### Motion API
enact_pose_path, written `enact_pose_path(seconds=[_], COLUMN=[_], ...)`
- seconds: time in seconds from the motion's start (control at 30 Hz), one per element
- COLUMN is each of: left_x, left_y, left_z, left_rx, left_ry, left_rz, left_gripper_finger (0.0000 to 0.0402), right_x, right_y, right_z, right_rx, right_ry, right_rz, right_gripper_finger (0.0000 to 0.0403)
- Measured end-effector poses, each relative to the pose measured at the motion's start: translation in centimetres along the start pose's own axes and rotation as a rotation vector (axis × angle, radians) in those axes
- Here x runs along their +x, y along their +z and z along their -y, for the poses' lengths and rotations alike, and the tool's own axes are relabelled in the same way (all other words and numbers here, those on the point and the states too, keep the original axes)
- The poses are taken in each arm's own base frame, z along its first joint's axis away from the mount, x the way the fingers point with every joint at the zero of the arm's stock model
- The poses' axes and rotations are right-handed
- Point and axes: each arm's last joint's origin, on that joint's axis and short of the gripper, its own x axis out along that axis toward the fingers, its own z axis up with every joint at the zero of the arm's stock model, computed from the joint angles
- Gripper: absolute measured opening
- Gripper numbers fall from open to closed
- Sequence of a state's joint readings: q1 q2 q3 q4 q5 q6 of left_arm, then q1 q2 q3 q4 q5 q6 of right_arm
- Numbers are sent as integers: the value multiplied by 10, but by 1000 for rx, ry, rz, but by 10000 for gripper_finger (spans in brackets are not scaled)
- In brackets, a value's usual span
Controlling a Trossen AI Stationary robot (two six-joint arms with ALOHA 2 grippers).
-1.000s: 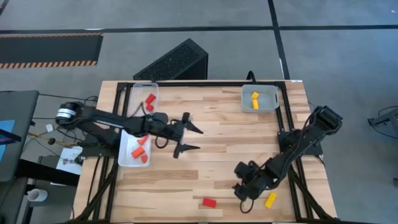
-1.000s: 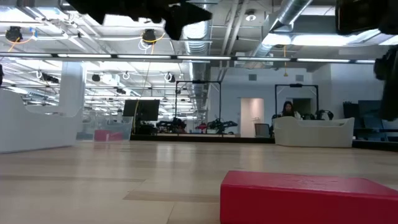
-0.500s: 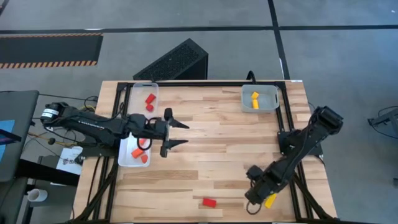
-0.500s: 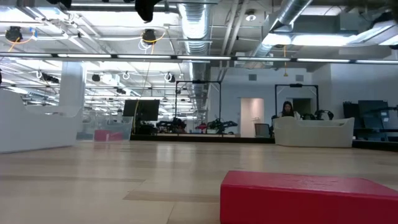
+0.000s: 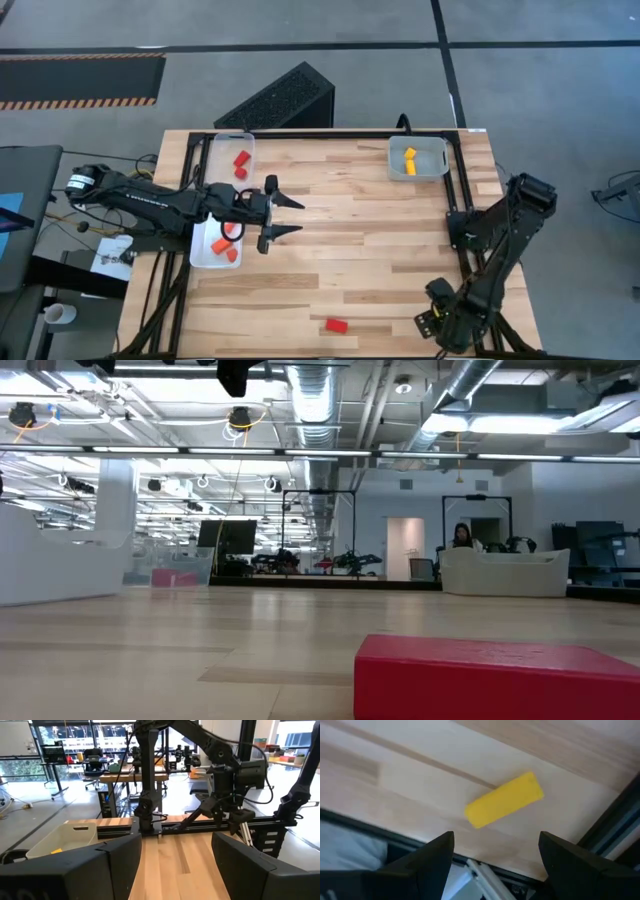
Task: Sort & place blocks by color
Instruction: Put the yellow block into the gray bin
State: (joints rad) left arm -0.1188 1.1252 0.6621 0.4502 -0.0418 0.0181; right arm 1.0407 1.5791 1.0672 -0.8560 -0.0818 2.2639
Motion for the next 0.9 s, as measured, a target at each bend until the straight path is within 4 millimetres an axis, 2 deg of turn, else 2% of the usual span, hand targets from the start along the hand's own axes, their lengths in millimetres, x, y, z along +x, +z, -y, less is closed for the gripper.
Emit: enact_pose_path(seconds=[0.1, 0.2, 0.47, 0.6, 0.9], left_x=[0, 0, 0, 0, 1], left_y=[1, 1, 1, 0, -1], left_z=[0, 0, 0, 0, 0], left_rx=[0, 0, 1, 0, -14], left_ry=[0, 0, 0, 0, 0], left_rz=[11, 10, 9, 2, -5], left_gripper_finger=[229, 229, 229, 229, 229], right_x=[8, 18, 37, 44, 46], right_y=[-4, -4, 15, 19, 18], right_z=[8, 10, 11, 12, 13], right_rx=[39, 44, 94, 99, 102], right_ry=[27, 51, 59, 87, 78], right_rz=[28, -14, -7, -35, -60], right_gripper_finger=[312, 312, 312, 312, 312])
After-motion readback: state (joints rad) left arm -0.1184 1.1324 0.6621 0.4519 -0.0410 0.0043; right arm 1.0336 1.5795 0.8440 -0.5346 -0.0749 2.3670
